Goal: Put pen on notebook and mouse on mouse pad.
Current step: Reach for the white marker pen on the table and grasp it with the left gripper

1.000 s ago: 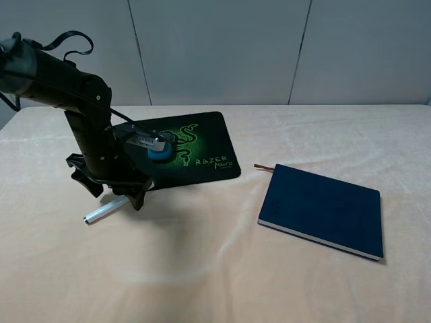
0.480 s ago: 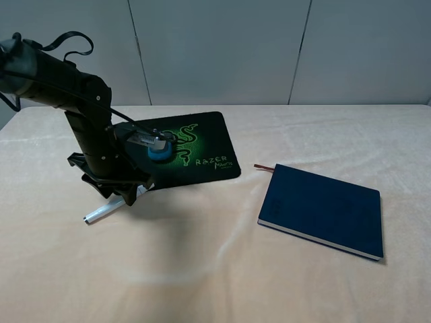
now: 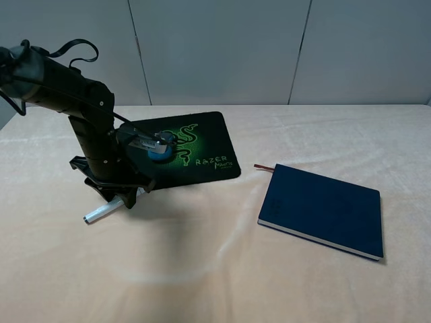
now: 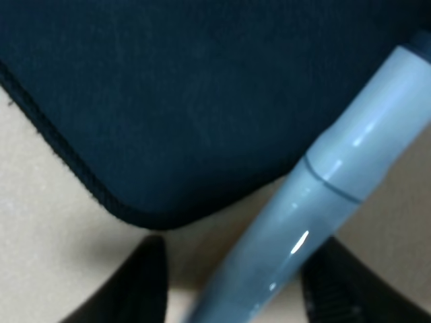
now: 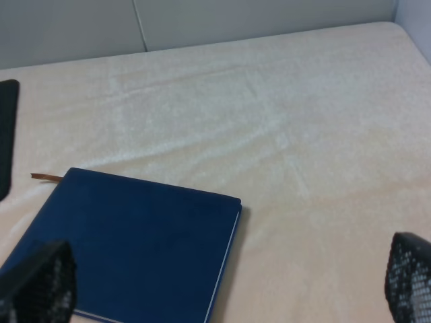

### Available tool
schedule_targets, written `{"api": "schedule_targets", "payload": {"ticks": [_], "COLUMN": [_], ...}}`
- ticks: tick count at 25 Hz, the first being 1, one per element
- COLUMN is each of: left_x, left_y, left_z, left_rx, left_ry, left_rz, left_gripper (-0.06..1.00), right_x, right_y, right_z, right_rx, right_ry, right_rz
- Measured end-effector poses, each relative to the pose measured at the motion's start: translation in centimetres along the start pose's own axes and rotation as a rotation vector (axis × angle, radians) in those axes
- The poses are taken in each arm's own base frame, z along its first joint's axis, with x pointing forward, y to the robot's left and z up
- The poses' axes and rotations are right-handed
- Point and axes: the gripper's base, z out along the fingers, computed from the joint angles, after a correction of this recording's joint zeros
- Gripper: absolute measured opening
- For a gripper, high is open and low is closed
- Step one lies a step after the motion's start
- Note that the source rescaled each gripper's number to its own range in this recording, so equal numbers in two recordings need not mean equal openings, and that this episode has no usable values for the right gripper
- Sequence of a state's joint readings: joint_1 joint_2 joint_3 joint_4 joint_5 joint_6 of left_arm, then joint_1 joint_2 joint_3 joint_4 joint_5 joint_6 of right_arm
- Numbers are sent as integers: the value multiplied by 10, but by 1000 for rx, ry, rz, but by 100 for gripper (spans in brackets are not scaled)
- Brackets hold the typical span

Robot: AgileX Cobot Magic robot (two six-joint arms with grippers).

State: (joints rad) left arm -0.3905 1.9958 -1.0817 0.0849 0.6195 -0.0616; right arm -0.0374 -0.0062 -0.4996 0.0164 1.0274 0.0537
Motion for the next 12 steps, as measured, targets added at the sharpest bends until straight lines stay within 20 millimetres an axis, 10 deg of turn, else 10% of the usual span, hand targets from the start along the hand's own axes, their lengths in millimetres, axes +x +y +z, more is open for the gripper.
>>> {"api": "schedule_targets", "payload": {"ticks": [5, 12], "left_x": [0, 2], "left_y": [0, 0], "left_z": [0, -2], "left_rx": [0, -1], "left_ry": [0, 15], "left_rz": [0, 0], "left_gripper": [0, 0], "right_x": [0, 0], "right_y": [0, 0], "right_z": [0, 0], "right_rx": [0, 0], "right_ry": [0, 0], "right_rz": [0, 0]}}
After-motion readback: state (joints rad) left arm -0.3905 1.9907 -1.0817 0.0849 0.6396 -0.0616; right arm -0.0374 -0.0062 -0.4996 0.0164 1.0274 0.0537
